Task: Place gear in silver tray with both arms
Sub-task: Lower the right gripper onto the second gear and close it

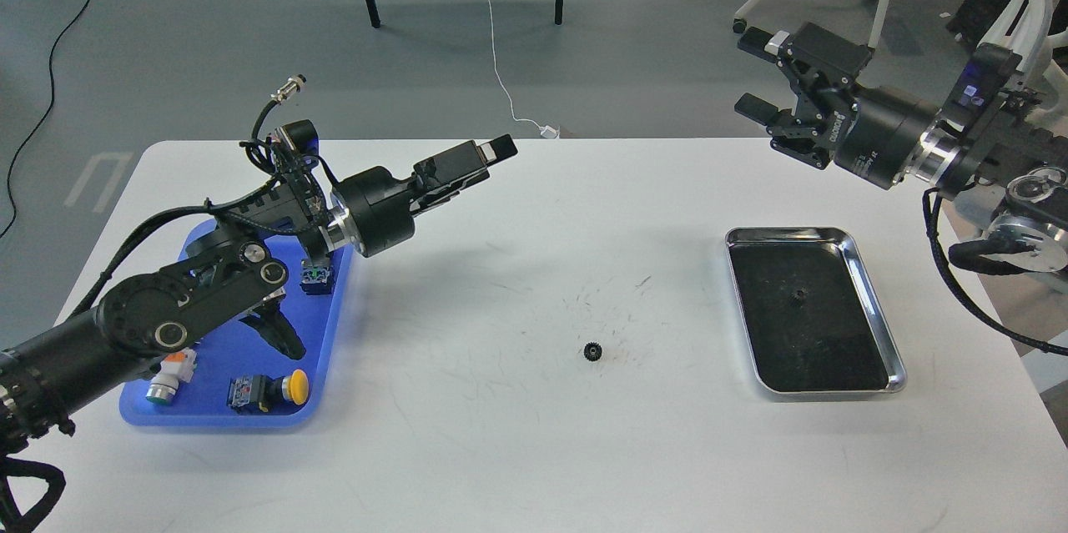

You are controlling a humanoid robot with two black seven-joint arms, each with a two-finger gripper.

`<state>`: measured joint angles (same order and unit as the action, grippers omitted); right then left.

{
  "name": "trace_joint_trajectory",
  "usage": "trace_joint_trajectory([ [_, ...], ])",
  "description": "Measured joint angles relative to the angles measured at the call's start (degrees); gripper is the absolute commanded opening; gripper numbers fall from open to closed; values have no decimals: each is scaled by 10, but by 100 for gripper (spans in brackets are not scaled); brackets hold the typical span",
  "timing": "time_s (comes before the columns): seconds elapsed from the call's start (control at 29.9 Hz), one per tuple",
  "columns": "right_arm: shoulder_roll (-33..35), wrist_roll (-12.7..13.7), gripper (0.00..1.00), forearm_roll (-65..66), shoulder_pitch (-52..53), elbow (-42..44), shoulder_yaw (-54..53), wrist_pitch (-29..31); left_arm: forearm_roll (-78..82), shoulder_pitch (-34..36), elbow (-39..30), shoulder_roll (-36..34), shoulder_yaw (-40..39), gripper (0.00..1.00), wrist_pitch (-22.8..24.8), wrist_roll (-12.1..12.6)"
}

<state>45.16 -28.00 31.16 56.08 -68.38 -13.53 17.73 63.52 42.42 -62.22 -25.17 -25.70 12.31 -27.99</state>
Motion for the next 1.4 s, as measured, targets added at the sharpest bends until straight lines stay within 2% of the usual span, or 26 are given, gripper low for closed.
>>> trace_joint_trajectory([
  [0.03, 0, 0, 99, 1, 0, 0, 0, 0, 0, -1, 0, 0, -1, 98, 0, 0],
  [0.1, -2, 0, 99, 111, 26, -21, 51, 25, -73, -114, -36, -10, -135, 98, 1, 0],
  [0.17, -15, 0, 99, 226, 56, -34, 98, 38, -121, -207, -54, -18, -218, 98, 6, 0],
  [0.3, -83, 0, 99, 429, 147, -37, 253, 43, -203, -268, -77, -19, -293, 98, 26, 0],
  [0.77, -240, 0, 96, 549, 207, 46, 373, 38, -229, -279, -89, -18, -312, 98, 33, 0],
  [0.97, -284, 0, 90, 551, 207, 67, 399, 1, -229, -279, -97, -15, -312, 98, 32, 0],
  [1.14, -306, 0, 80, 551, 207, 82, 426, -26, -229, -279, -99, -10, -312, 98, 32, 0],
  [1.27, -321, 0, 66, 551, 207, 91, 435, -31, -228, -280, -99, -8, -312, 98, 31, 0],
  [1.4, -335, 0, 66, 551, 207, 99, 443, -37, -227, -286, -108, -8, -312, 98, 31, 0],
])
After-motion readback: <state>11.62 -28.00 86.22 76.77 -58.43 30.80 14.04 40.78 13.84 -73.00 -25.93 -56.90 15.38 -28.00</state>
